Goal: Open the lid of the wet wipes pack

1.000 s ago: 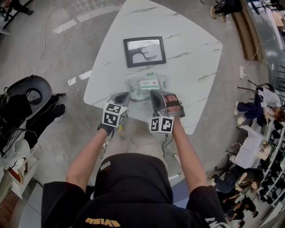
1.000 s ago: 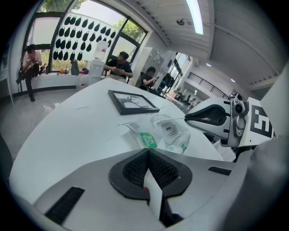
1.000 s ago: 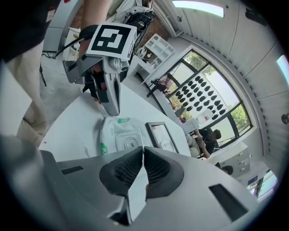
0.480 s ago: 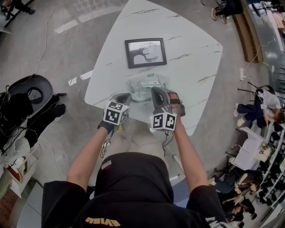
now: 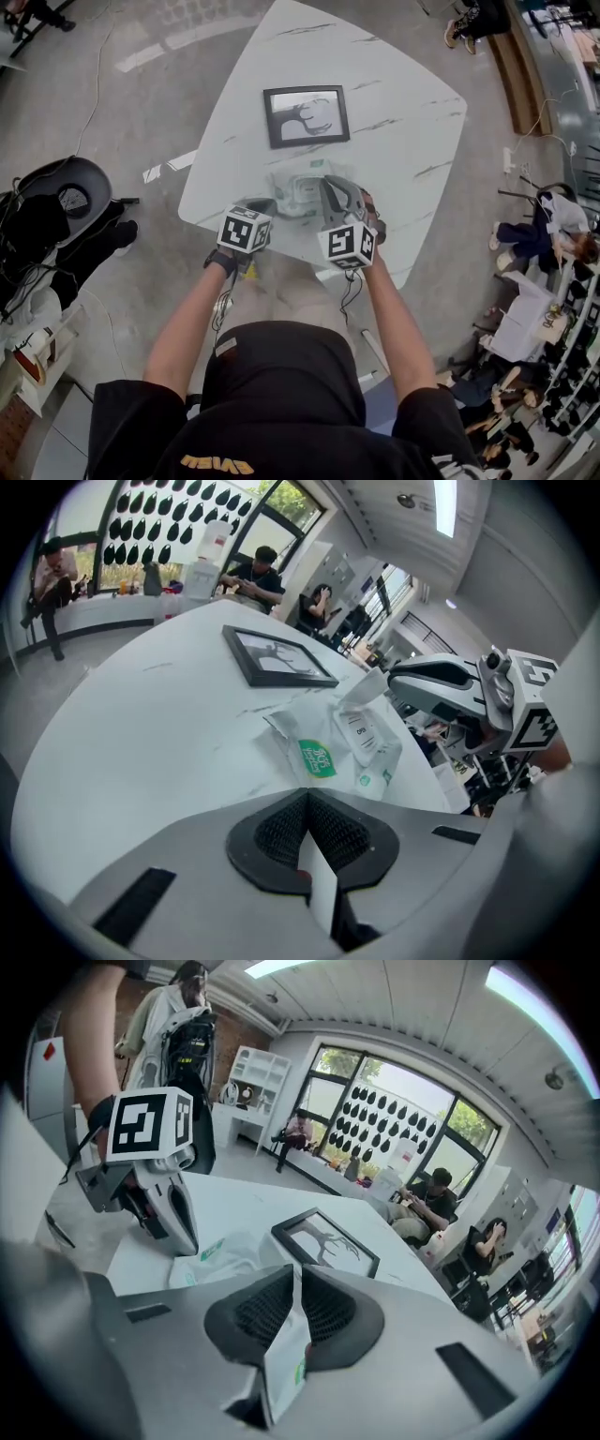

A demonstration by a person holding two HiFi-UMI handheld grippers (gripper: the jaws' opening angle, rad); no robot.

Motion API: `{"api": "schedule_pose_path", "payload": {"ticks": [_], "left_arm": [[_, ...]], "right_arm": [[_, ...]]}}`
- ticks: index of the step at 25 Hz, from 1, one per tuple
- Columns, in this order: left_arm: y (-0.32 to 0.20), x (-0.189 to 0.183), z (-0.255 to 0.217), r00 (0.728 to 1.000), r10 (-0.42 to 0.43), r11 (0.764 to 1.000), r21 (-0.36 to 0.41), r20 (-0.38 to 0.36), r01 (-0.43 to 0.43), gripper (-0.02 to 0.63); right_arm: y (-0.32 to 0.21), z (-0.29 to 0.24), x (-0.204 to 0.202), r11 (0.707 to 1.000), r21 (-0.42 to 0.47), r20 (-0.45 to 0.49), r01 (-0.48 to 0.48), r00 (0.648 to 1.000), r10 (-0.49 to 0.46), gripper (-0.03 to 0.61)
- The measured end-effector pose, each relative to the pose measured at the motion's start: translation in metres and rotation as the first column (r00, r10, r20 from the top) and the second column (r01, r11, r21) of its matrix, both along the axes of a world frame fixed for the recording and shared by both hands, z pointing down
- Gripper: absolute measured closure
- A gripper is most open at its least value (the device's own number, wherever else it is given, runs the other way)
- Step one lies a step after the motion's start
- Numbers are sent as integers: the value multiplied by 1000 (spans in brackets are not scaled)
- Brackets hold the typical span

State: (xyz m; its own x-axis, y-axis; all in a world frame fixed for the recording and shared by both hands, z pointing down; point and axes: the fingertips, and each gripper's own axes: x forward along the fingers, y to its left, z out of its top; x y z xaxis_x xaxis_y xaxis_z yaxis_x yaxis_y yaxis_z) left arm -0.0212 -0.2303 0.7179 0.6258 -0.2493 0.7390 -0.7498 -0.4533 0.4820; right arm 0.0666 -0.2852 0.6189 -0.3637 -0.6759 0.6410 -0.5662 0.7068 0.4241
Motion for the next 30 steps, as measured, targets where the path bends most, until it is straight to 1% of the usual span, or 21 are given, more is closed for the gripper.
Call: {"api": "schedule_pose_path", "payload": {"ticks": [5,9,13,14,16,19,25,30], "left_arm": [[11,3,-5,1000,-6,1000,-4,-4,6,598],[5,1,-5,1000,-6,1000,-5,-5,6,598],[15,8,-4,1000,-9,1000,-9,-8,8,598],[16,9,-4,1000,-9,1000,-12,-11,9,598],[12,7,-4,1000,-8,1000,-15,-12,7,598],[4,0,-3,1000,-7,1000,-8,-8,7,598],[6,-2,-5,1000,-7,1000,-10,-12,7,598],[9,-3,-11,1000,-6,1000,-6,-8,6,598]], "right_arm": [[-2,-4,2,997,-55,80,-61,995,65,546],[-17,0,1,989,-99,158,-109,980,124,543],[-19,6,13,973,-156,256,-168,945,204,540],[-22,9,17,967,-173,271,-189,934,231,554],[-32,17,20,952,-215,292,-220,915,277,557],[-47,28,14,935,-268,304,-231,901,309,563],[-48,42,8,921,-320,283,-221,906,315,561],[-44,50,9,898,-381,271,-219,902,335,561]]}}
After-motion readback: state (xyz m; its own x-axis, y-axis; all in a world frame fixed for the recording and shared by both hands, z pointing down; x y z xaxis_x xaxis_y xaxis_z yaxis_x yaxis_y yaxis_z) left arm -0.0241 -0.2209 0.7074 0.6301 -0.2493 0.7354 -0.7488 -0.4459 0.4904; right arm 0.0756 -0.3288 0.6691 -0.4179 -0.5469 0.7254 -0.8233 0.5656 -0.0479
